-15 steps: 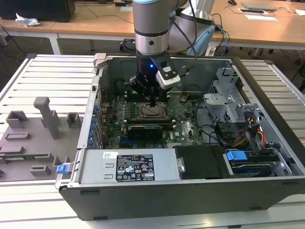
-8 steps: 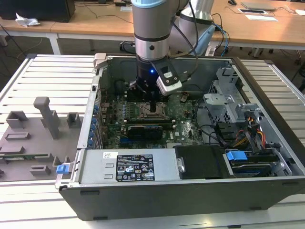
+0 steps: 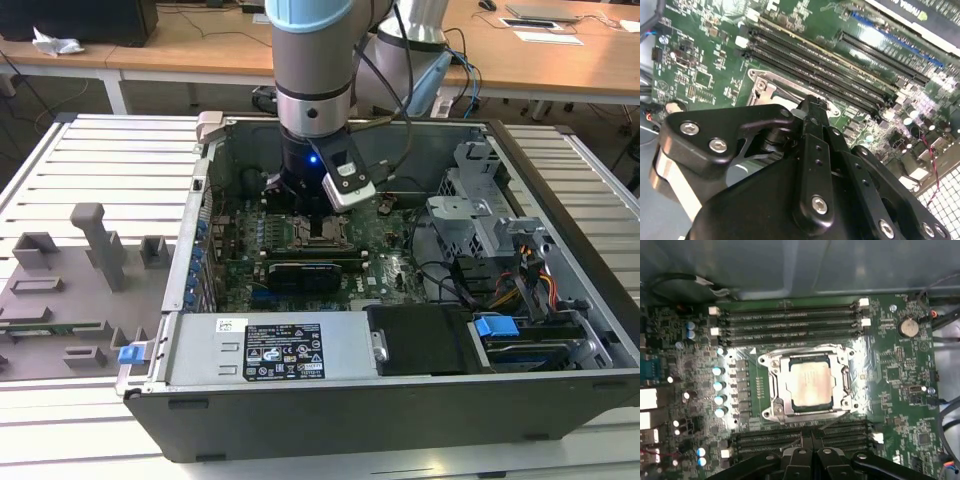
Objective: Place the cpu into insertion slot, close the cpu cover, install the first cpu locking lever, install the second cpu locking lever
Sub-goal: 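Install the second cpu locking lever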
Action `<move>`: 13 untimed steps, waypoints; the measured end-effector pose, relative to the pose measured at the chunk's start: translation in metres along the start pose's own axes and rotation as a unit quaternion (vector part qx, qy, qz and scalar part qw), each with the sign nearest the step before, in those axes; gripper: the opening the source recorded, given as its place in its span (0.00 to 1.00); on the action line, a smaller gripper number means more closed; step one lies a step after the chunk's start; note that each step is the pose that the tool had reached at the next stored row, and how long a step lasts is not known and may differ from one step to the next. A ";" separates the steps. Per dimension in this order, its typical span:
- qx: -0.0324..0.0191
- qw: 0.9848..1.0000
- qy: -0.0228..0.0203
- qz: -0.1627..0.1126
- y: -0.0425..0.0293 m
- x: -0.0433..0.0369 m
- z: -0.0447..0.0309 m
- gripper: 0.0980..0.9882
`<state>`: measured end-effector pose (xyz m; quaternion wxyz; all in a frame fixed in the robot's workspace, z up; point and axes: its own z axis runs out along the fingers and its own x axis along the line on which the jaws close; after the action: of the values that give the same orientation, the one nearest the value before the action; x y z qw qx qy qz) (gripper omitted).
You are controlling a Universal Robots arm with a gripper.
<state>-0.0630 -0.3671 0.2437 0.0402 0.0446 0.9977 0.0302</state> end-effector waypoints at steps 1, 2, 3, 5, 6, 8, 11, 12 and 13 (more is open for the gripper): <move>-0.004 1.000 0.000 0.000 -0.0018 0.0016 0.0007 0.01; -0.007 1.000 0.001 0.001 -0.0031 0.0026 0.0013 0.01; -0.009 1.000 0.001 0.001 -0.0043 0.0034 0.0017 0.01; -0.022 1.000 0.002 0.002 -0.0096 0.0082 0.0041 0.01; -0.024 1.000 0.002 0.002 -0.0109 0.0092 0.0048 0.01; -0.030 1.000 0.003 0.003 -0.0137 0.0113 0.0062 0.01; -0.042 0.999 0.004 0.004 -0.0190 0.0145 0.0087 0.01; -0.046 0.999 0.004 0.004 -0.0202 0.0152 0.0093 0.01; -0.048 0.999 0.004 0.004 -0.0211 0.0160 0.0097 0.01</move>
<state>-0.0799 -0.3860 0.2314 0.0379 0.0466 0.9951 0.0786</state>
